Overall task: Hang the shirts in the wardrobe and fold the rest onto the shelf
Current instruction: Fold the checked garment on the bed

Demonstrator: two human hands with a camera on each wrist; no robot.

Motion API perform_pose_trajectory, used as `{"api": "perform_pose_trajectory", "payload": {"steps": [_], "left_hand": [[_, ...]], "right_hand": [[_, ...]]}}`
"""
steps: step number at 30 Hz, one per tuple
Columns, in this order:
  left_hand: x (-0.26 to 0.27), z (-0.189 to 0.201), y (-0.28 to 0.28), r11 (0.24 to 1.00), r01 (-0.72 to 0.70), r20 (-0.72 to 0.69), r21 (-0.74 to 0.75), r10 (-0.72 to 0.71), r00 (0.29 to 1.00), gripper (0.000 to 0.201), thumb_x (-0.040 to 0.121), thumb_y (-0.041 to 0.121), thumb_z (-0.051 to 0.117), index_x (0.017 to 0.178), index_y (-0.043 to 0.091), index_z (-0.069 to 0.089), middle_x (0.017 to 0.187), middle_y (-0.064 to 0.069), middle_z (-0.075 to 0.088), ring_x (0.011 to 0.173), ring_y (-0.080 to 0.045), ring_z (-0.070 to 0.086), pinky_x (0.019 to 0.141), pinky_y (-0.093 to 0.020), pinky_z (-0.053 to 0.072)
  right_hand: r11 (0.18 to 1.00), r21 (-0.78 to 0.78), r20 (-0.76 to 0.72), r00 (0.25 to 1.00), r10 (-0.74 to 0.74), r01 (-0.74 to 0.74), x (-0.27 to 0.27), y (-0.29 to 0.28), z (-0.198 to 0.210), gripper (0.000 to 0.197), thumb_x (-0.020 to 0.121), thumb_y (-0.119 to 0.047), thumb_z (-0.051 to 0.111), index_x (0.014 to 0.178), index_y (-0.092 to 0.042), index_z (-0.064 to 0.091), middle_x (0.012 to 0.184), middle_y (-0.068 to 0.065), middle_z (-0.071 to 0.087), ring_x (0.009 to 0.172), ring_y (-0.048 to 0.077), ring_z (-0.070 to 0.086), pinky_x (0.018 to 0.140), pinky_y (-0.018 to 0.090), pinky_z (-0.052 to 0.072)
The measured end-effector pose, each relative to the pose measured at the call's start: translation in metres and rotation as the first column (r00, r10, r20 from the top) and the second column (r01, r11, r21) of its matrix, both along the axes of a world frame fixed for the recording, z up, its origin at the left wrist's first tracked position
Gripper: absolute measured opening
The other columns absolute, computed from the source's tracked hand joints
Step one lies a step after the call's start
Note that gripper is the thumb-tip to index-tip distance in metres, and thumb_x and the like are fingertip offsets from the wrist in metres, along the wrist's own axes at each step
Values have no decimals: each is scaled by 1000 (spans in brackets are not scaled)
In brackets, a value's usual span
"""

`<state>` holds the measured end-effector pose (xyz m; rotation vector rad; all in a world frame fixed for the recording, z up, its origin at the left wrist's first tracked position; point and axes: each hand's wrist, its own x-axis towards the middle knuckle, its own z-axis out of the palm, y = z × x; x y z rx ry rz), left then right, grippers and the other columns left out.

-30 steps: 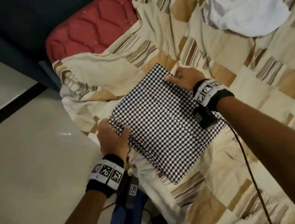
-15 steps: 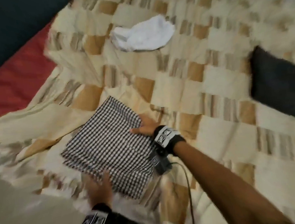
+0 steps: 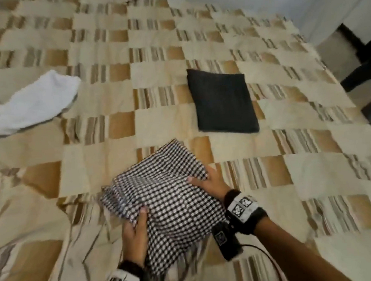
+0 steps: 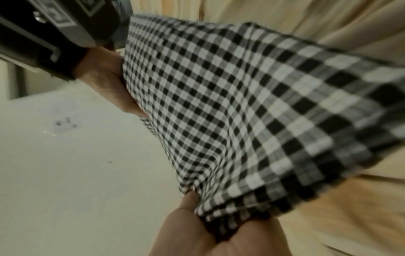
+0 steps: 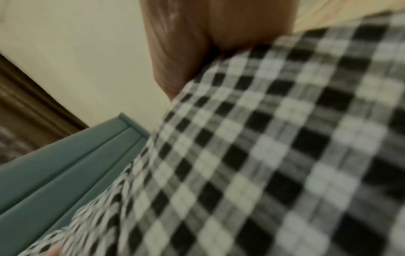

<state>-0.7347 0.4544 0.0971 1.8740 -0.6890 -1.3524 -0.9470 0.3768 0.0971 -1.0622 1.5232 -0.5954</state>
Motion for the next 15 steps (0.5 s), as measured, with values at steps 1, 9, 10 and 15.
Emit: {"api": "perform_pose_trajectory", "payload": {"steps": [1,9,10,15], "left_hand": [[-23,8,-34,994,68,-11,-82,-70,998,42,95,26,49,135,14,43,137,-6,47,129,-26,42,103,-31,32],[-185,54,-311,822,313,13,-476,-350,937,59,95,28,51,146,13,24,146,0,38,129,-16,41,106,-27,35],[-196,43,-334,836,337,13,-432,-368,930,65,95,31,52,148,13,19,146,0,36,130,-17,40,108,-33,33],[-228,-56,-355,834,550,54,-45,-548,835,62,90,36,57,140,10,33,137,-11,48,123,-29,49,95,-37,41]], "right_hand": [[997,-60,2,999,-52,52,-29,-21,14,58,85,-19,69,136,-16,42,132,1,52,119,17,51,104,36,40],[881,-356,-22,940,-341,312,-220,-229,92,66,82,-28,71,139,-15,39,132,-1,50,115,14,50,97,31,41],[893,-321,-61,934,-352,315,-237,-256,81,74,79,-37,72,140,-15,36,138,1,47,120,18,49,101,36,40],[976,-27,-319,923,-214,216,-307,-302,-56,107,68,-83,50,149,-19,23,152,7,29,137,30,34,111,44,29]]}}
